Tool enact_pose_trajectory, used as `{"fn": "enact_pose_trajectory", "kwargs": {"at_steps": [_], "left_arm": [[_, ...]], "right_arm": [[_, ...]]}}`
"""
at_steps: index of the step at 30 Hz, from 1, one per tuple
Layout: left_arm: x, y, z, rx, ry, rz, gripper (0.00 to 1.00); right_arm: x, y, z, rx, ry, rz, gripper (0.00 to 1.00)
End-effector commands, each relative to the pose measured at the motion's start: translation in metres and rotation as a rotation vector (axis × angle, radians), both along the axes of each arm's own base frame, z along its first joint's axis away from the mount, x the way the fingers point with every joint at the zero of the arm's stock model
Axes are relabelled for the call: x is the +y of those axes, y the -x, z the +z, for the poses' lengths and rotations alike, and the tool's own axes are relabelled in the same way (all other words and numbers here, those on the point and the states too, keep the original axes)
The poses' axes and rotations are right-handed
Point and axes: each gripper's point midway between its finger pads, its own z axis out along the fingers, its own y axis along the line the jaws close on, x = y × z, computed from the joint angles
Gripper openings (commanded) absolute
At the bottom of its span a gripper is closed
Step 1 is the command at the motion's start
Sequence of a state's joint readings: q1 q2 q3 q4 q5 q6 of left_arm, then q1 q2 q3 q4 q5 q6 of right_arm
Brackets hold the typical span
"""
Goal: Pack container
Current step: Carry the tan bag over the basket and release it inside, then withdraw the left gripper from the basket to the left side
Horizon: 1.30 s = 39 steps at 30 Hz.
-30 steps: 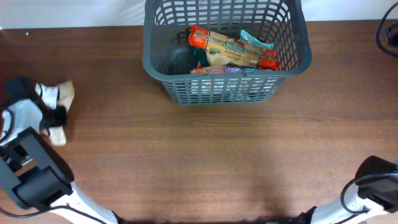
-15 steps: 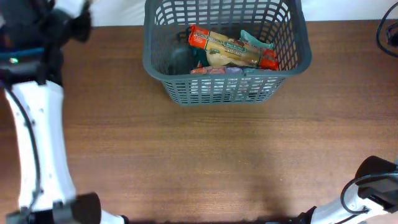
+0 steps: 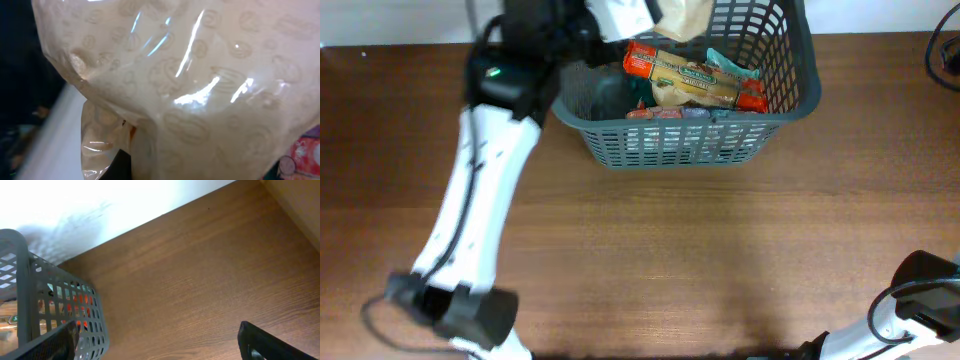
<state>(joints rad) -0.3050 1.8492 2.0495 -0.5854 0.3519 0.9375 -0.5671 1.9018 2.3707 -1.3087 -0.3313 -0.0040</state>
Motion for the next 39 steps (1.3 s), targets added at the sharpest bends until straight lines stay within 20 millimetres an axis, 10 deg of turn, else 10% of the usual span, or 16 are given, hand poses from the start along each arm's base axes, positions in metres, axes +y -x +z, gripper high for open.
{"fn": "enact_pose_trajectory", "kwargs": {"at_steps": [1, 11, 13, 14, 26, 33, 39], "left_arm": [[-0.019, -0.029, -0.063, 0.073, -0.051, -0.032, 0.02], [-0.056, -0.049, -0.182, 0.342, -0.027, -0.015, 0.05], [-0.061, -0.047, -0.183, 0.354, -0.016, -0.012, 0.54], [-0.064, -0.045, -0.178, 0.350, -0.011, -0.014, 1.00], [-0.028, -0.017, -0.043, 0.228, 0.095, 0.170, 0.99], [0.052, 0.034, 0.057, 0.066, 0.100, 0.459, 0.99], [0.148, 0.071, 0.090, 0.023, 0.116, 0.781, 0.99]], "right_arm": [[-0.001, -0.001, -0.002, 0.001, -0.003, 0.003, 0.99], [-0.001, -0.001, -0.002, 0.001, -0.004, 0.003, 0.99], [-0.001, -0.001, -0.002, 0.001, -0.003, 0.003, 0.99], [-0.001, -0.001, -0.002, 0.001, -0.003, 0.003, 0.99], [-0.001, -0.001, -0.002, 0.001, -0.003, 0.003, 0.99], [-0.001, -0.001, -0.002, 0.001, -0.003, 0.003, 0.99], [-0.001, -0.001, -0.002, 0.001, -0.003, 0.003, 0.99]]}}
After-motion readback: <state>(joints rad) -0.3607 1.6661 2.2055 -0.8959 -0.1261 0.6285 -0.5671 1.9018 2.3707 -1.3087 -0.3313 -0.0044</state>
